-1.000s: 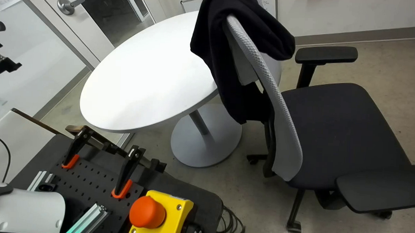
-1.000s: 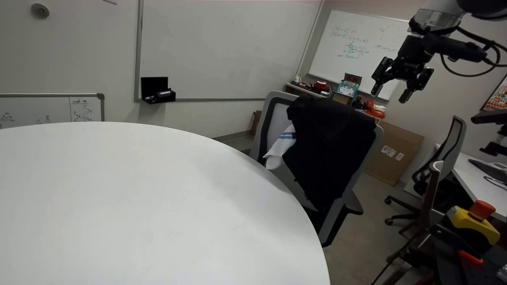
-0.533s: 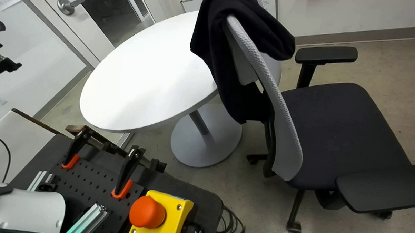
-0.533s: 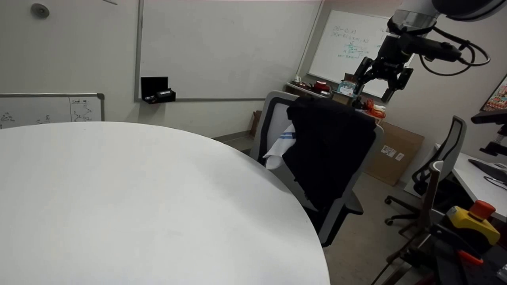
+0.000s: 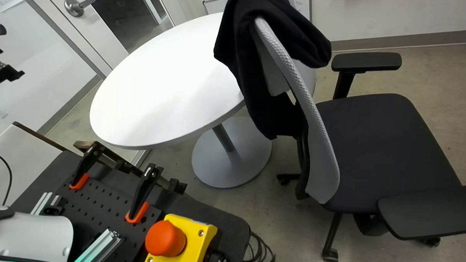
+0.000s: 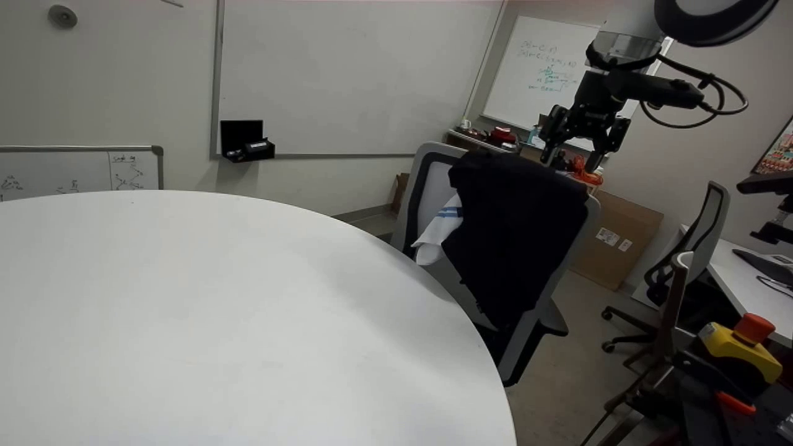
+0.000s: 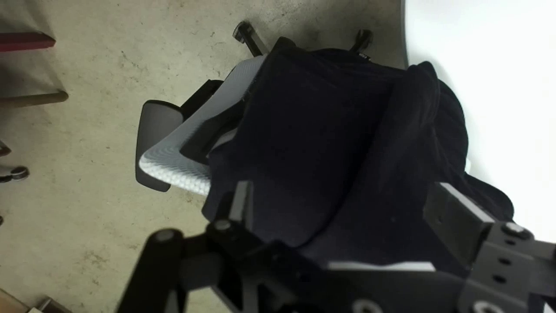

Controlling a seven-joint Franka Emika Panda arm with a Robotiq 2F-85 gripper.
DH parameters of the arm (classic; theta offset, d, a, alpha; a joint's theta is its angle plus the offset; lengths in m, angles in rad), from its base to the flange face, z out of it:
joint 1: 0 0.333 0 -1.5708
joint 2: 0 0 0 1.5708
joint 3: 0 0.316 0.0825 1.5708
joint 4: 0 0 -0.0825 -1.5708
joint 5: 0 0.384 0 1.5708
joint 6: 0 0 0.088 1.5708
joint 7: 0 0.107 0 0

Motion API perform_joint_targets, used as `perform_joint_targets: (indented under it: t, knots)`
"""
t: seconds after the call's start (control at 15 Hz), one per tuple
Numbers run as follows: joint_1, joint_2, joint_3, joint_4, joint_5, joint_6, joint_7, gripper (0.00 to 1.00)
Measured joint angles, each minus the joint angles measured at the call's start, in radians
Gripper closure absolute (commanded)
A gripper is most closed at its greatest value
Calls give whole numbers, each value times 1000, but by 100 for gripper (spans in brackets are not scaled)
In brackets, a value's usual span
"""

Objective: Remove the black towel from the chair backrest and place it on the table

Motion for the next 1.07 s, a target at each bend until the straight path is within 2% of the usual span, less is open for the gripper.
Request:
perform_joint_targets:
  t: [0.2, 0.33, 0.6, 0.67, 0.73, 0.93, 1.07]
  knots:
    - [17, 18, -5, 0, -20, 2, 0, 7]
    - [25, 31, -12, 0, -35, 11, 1, 23]
    - [33, 56, -30, 0, -76, 52, 11, 33]
    - [36, 62, -35, 1, -88, 62, 19, 46]
    - [39, 66, -39, 1, -98, 70, 28, 55]
    - [50, 77, -48, 3, -121, 84, 51, 78]
    - [56, 78, -50, 3, -127, 85, 62, 91]
